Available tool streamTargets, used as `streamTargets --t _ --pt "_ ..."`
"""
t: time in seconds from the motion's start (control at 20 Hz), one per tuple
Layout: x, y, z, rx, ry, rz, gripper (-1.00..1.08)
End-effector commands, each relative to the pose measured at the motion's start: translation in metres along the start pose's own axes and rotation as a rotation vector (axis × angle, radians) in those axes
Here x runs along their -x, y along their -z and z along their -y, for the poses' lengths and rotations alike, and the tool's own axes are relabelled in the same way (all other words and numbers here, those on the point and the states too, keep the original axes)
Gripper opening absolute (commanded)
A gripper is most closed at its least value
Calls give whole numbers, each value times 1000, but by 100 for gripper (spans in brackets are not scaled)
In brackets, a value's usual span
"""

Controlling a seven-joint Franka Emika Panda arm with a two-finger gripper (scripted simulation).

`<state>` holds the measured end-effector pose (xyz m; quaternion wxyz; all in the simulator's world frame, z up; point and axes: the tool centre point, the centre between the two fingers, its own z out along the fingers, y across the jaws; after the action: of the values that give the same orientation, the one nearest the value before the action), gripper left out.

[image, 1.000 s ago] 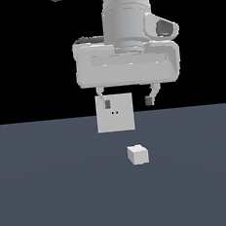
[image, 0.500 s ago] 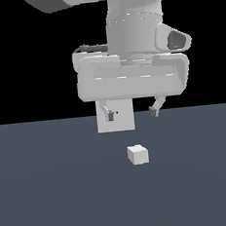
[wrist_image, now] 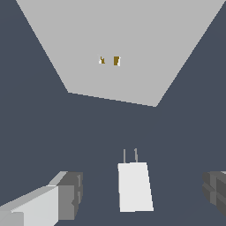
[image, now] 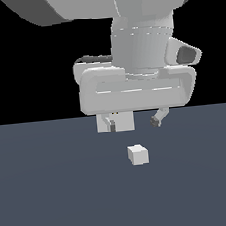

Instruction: Plug the charger into the wall socket.

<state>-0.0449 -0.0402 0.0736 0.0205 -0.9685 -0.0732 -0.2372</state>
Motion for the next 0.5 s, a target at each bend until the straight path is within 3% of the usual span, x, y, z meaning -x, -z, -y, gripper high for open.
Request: streamTargets --t 0.0,0.45 --pt "2 -3 0 -3 8 -18 100" --pt "7 -10 -1 -7 21 -43 100"
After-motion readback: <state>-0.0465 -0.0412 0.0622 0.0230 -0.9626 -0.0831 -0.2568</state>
